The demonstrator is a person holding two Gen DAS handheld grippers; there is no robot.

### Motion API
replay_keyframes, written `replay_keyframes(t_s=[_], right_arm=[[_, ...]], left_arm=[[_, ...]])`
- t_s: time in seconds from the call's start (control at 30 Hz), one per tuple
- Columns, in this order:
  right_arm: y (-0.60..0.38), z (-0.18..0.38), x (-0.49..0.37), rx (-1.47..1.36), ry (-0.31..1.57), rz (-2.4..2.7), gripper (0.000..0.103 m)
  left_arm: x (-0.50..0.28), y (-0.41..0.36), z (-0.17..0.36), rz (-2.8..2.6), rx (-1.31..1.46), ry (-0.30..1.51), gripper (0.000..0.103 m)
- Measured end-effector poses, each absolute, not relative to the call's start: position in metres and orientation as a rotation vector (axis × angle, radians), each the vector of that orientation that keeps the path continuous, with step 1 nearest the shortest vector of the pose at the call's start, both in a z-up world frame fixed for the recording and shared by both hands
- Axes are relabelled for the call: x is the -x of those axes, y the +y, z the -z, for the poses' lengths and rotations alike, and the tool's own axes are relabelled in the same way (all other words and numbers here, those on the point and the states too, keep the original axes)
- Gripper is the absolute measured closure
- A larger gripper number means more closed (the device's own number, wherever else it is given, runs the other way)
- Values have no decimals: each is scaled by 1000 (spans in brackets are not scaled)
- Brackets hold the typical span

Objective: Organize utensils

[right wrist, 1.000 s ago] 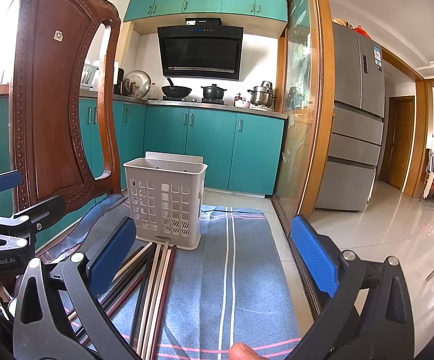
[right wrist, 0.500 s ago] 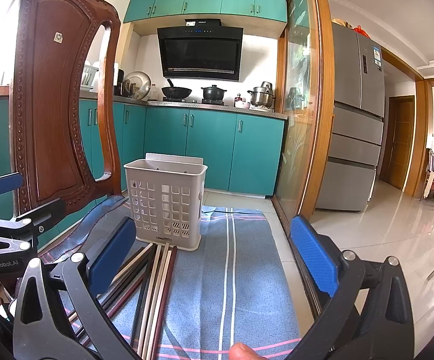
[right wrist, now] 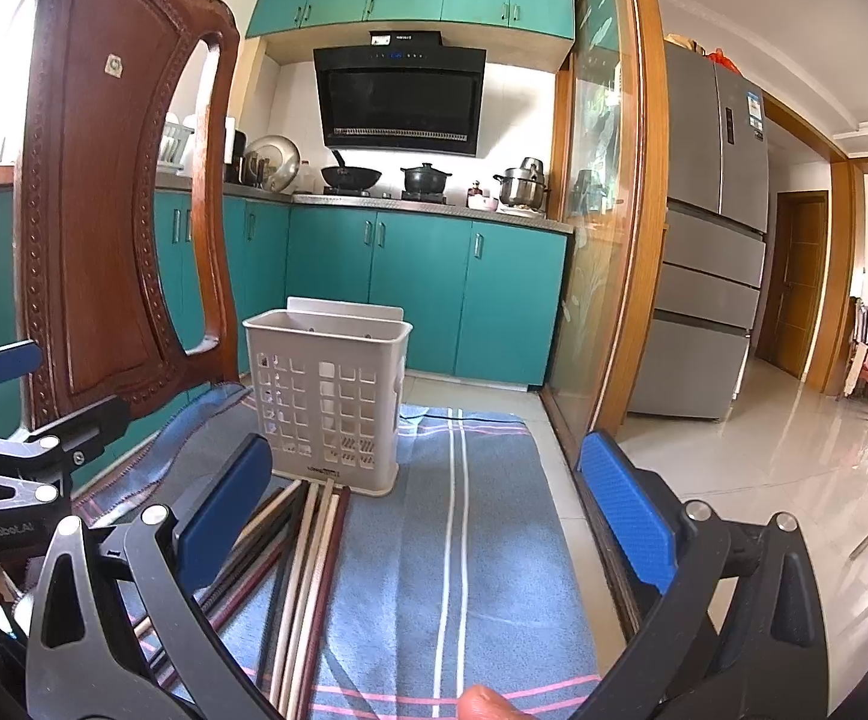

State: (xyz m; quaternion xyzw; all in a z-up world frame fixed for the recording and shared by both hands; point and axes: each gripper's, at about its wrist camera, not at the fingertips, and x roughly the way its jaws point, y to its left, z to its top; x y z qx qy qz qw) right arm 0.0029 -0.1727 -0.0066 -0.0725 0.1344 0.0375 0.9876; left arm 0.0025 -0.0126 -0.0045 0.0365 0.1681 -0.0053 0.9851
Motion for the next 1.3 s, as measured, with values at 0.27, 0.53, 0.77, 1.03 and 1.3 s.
replay_keyframes(t_s=[0.27, 0.53, 0.77, 1.03, 1.3], right_arm=[[-175, 15, -21, 190, 358, 23, 2], [-182, 52, -83, 124, 672, -58, 6], [-139, 88, -168, 34, 993, -237, 58], [-130, 110, -191, 75, 1084, -203, 63], [-139, 111, -191, 115, 1113, -238, 63]], left_arm=[[-20, -10, 18, -32, -93, 456, 3], [-41, 4, 36, 1, -3, 645, 5], [-61, 18, 59, 39, 138, 804, 42], [-95, 8, 71, 46, 81, 923, 49], [-155, -12, 87, 164, -5, 1089, 64]])
